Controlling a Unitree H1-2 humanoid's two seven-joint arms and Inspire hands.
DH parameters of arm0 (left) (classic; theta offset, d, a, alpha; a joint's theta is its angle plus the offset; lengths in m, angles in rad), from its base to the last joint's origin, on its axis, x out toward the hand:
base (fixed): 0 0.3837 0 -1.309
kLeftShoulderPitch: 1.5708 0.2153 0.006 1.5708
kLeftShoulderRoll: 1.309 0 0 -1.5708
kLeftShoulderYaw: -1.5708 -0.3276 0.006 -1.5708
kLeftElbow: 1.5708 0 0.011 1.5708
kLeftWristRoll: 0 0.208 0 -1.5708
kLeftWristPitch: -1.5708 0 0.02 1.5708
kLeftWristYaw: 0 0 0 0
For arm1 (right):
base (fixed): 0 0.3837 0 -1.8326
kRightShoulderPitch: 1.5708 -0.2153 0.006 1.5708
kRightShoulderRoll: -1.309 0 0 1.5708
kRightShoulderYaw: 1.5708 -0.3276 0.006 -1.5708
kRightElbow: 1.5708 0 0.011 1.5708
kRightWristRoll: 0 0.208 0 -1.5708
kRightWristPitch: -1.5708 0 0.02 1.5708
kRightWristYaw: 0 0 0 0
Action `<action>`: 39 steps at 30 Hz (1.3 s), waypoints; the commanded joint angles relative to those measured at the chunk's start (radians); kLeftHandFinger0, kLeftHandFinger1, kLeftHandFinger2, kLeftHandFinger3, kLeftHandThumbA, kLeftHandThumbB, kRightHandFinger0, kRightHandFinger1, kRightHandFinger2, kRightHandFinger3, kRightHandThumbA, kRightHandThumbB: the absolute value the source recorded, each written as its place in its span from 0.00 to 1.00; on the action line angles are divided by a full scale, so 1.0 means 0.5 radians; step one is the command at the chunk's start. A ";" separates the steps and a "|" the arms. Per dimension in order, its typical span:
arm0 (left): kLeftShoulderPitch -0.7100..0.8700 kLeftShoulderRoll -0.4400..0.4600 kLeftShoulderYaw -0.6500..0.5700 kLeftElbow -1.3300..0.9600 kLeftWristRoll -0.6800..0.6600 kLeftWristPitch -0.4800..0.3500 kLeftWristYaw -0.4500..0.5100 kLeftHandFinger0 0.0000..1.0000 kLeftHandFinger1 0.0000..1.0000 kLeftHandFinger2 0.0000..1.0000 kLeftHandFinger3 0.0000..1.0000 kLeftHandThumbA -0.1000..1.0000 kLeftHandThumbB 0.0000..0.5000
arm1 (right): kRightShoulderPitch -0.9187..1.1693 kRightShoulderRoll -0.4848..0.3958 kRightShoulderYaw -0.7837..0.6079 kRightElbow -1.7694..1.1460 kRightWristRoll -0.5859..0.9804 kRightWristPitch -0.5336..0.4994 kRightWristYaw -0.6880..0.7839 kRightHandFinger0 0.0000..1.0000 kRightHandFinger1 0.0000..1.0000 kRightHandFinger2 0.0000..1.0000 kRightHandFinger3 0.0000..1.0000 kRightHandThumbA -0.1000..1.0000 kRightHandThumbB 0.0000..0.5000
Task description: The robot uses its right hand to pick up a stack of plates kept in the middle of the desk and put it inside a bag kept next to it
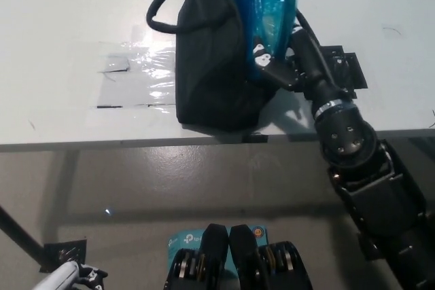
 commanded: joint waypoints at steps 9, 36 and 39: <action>-0.026 0.033 -0.024 -0.035 0.021 0.028 -0.008 0.72 0.74 0.78 0.89 0.00 0.00 | -0.369 0.242 -0.167 0.291 -0.011 -0.170 0.004 0.00 0.00 0.00 0.00 0.00 0.63; -0.003 0.044 -0.012 -0.034 0.002 0.028 -0.018 0.72 0.74 0.80 0.94 0.00 0.00 | -0.319 0.212 -0.126 0.023 -1.238 0.172 0.726 1.00 1.00 1.00 1.00 0.82 1.00; 0.012 0.042 -0.005 -0.034 -0.020 0.028 -0.015 0.72 0.74 0.80 0.94 0.00 0.00 | -0.310 0.231 -0.183 -0.021 -1.317 0.172 0.765 1.00 1.00 1.00 1.00 0.89 1.00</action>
